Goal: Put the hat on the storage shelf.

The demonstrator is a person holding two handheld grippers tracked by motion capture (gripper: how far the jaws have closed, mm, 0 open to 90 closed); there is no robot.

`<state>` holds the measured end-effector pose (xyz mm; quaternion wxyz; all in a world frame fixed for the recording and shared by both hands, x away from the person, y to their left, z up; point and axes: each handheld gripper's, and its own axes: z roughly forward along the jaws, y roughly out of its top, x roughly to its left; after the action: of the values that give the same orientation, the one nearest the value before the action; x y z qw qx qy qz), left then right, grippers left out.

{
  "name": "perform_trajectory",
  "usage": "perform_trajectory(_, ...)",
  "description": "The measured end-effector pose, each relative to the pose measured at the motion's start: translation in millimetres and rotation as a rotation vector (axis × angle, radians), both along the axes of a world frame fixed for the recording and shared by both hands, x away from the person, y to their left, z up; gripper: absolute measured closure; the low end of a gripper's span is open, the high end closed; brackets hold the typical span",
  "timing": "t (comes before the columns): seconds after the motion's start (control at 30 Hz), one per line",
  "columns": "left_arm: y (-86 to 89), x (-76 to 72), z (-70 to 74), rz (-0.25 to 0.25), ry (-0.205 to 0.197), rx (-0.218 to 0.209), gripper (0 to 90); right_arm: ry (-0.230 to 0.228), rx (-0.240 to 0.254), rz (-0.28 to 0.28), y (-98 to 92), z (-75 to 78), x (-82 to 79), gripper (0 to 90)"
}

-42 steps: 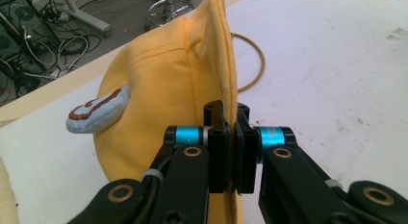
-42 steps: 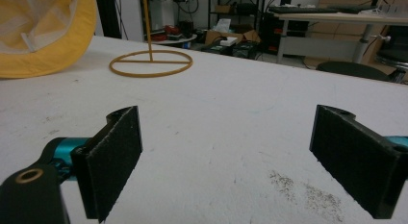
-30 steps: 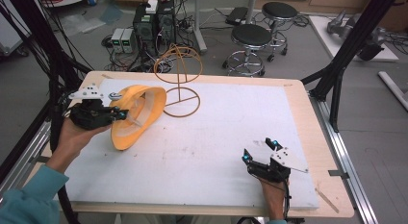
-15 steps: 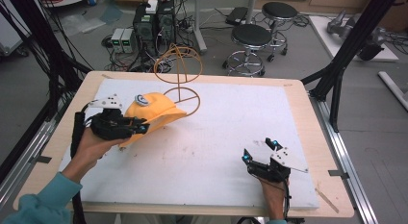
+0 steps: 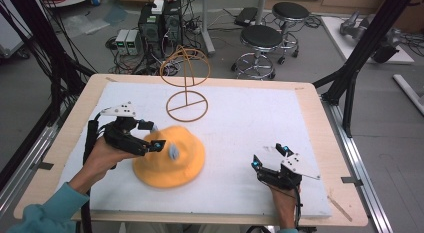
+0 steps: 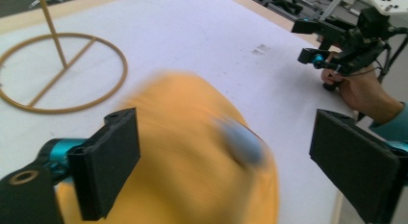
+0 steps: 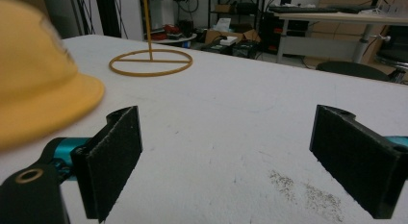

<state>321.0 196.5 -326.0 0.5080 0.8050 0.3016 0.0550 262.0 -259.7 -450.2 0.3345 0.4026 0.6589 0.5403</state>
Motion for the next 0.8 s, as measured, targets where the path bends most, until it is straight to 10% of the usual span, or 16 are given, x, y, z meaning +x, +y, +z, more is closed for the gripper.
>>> perform_trajectory(0.37, 0.2, -16.0, -5.6, 0.001, -0.063, 0.027, 6.2, 0.008, 0.001, 0.004, -0.1, 0.0, -0.2, 10.1)
perform_trajectory(0.8, 21.9, -22.8, -44.3, 0.129, -0.072, 0.086, 6.2, 0.001, -0.004, 0.002, 0.0, 0.0, -0.1, 10.1)
